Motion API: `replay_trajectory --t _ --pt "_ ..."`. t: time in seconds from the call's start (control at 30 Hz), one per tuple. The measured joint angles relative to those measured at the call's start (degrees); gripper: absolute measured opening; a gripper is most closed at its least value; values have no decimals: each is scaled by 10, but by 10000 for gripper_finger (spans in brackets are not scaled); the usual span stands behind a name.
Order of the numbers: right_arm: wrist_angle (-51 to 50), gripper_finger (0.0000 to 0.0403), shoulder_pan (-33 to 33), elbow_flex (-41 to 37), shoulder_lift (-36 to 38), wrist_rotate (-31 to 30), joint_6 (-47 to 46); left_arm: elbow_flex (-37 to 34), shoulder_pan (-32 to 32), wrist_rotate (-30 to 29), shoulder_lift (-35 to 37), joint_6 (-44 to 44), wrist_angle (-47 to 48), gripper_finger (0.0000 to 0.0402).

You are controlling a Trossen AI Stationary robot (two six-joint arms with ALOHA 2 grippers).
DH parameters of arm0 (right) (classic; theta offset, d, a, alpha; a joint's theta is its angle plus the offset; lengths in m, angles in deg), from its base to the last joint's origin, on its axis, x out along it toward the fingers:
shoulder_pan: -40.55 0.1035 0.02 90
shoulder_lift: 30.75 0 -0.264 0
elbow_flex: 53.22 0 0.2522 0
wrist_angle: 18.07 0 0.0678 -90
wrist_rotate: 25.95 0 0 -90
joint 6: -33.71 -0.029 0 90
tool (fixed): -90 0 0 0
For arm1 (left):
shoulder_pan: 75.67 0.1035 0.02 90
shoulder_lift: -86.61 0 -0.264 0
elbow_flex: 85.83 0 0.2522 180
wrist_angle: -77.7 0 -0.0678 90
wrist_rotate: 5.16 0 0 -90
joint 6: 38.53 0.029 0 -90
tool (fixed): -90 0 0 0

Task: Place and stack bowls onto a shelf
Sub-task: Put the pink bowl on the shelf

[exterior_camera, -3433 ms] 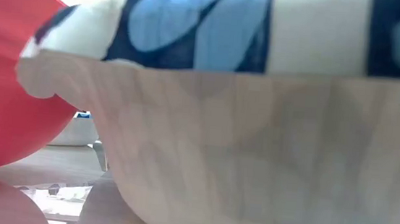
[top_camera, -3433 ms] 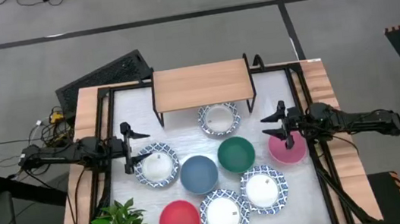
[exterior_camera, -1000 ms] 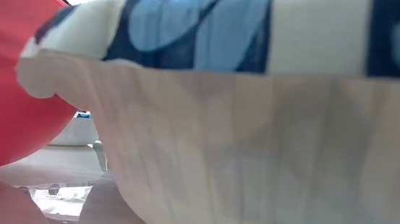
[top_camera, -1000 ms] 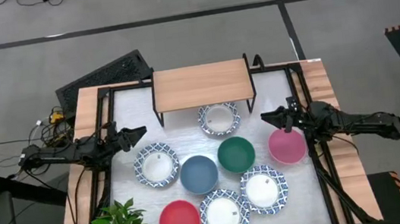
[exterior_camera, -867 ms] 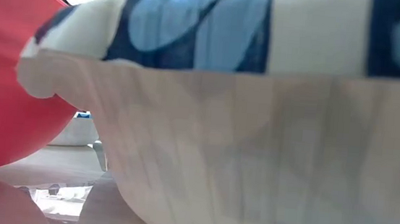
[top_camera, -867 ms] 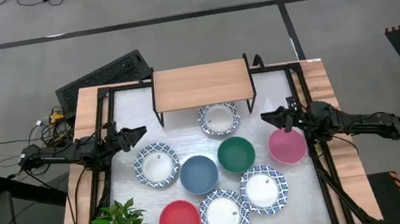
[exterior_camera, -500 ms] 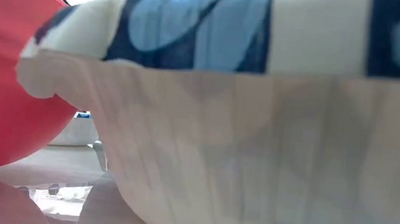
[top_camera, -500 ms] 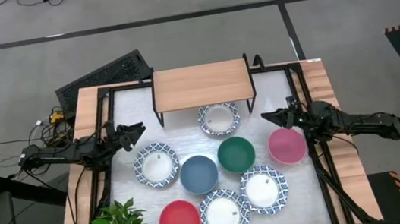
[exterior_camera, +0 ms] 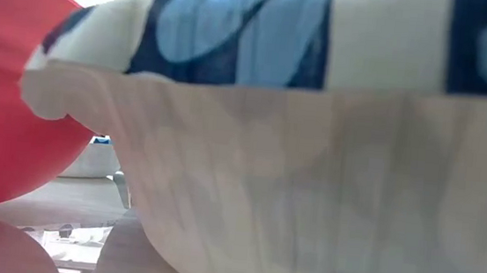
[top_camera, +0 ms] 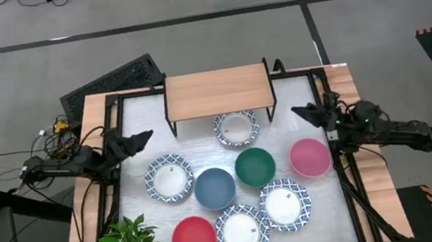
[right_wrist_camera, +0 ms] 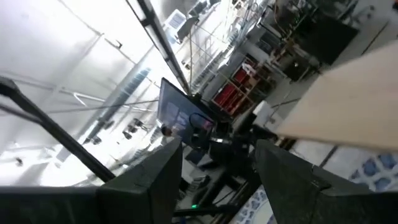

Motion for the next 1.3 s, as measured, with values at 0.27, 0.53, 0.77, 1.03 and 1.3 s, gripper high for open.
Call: replay_trajectory --t 0.27,0.53,0.77,1.03,1.3 --pt "-324 230 0 174 -60 -6 40 70 0 66 1 56 -18 302" --pt "-563 230 0 302 -220 -18 38 180 0 65 1 92 147 302" --pt "-676 230 11 346 -372 1 77 261 0 64 -5 92 300 302" --pt "-797 230 51 373 -503 4 144 279 0 50 -6 92 383 302" --pt "-817 230 90 374 -570 -17 171 279 0 49 -6 82 442 302"
